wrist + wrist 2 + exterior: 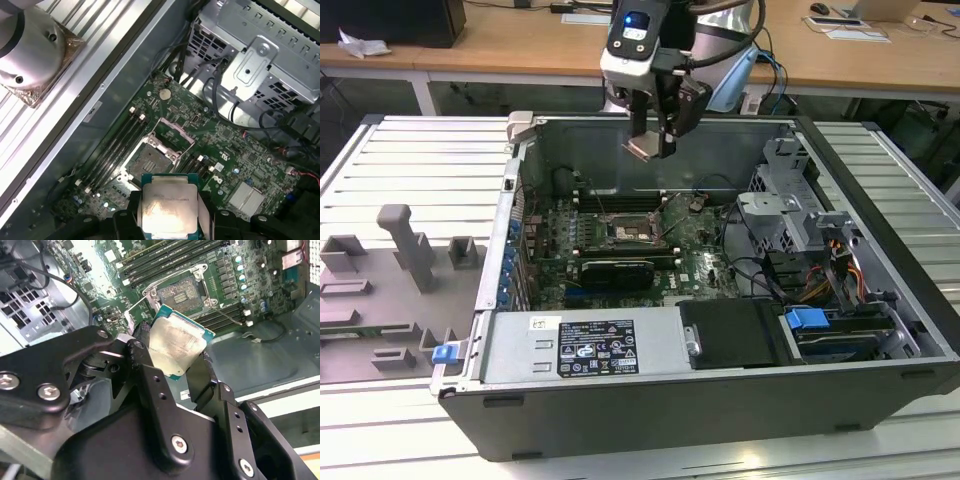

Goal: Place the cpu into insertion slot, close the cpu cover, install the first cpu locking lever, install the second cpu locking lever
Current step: 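Place the cpu into insertion slot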

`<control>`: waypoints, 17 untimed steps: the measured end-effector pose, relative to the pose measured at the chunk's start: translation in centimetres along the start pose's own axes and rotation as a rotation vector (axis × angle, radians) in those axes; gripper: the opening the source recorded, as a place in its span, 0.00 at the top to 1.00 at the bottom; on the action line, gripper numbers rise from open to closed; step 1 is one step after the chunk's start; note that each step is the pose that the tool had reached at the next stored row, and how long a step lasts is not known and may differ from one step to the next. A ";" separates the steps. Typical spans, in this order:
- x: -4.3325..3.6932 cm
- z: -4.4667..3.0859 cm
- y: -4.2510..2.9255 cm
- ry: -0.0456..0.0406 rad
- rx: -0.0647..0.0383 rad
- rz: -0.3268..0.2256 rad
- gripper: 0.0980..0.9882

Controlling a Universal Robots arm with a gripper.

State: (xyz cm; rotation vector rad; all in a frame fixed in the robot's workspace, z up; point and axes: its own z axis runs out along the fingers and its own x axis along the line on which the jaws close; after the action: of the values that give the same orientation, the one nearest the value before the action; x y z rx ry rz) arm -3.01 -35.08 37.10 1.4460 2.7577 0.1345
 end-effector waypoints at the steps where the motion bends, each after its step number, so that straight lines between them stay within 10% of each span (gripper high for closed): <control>1: 0.00 0.01 0.00 -0.0009 0.000 0.010 0.51; 17: 0.00 0.28 -0.02 -0.0195 -0.004 0.218 0.51</control>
State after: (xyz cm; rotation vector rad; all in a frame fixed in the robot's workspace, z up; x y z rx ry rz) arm -3.01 -35.08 36.82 1.7333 2.5757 0.1286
